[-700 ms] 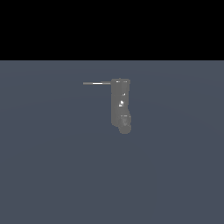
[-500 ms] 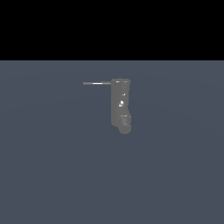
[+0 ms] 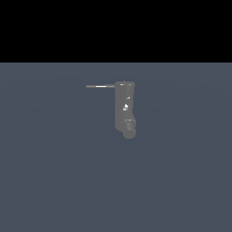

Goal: Turn on the faucet by rotating a designated handle.

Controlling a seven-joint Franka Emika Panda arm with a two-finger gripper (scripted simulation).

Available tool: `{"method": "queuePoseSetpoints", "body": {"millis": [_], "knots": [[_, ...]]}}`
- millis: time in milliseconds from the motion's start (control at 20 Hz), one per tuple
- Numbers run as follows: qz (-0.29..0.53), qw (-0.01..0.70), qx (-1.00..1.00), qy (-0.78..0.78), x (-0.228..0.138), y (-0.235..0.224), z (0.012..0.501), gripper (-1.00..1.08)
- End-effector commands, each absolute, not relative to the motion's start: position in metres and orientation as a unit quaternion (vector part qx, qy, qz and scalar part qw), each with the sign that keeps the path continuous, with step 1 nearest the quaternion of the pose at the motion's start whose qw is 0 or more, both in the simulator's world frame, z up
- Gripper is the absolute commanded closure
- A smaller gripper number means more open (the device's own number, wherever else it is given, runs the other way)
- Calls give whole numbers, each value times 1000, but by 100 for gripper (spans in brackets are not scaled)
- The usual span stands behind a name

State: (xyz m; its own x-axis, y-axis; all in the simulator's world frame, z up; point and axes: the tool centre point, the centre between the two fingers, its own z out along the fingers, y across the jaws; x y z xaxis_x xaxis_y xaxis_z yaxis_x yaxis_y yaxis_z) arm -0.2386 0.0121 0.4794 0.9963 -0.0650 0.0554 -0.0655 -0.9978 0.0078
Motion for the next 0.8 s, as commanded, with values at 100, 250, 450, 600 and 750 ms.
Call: {"method": "queuePoseSetpoints", "body": {"millis": [100, 250, 450, 600, 750], "knots": [[26, 4, 998, -64, -229, 25, 467, 108], [25, 4, 995, -91, -220, 37, 456, 108], [24, 3, 991, -132, -206, 53, 440, 108], [23, 3, 986, -163, -194, 64, 428, 108], [21, 2, 981, -194, -181, 75, 416, 108]]}}
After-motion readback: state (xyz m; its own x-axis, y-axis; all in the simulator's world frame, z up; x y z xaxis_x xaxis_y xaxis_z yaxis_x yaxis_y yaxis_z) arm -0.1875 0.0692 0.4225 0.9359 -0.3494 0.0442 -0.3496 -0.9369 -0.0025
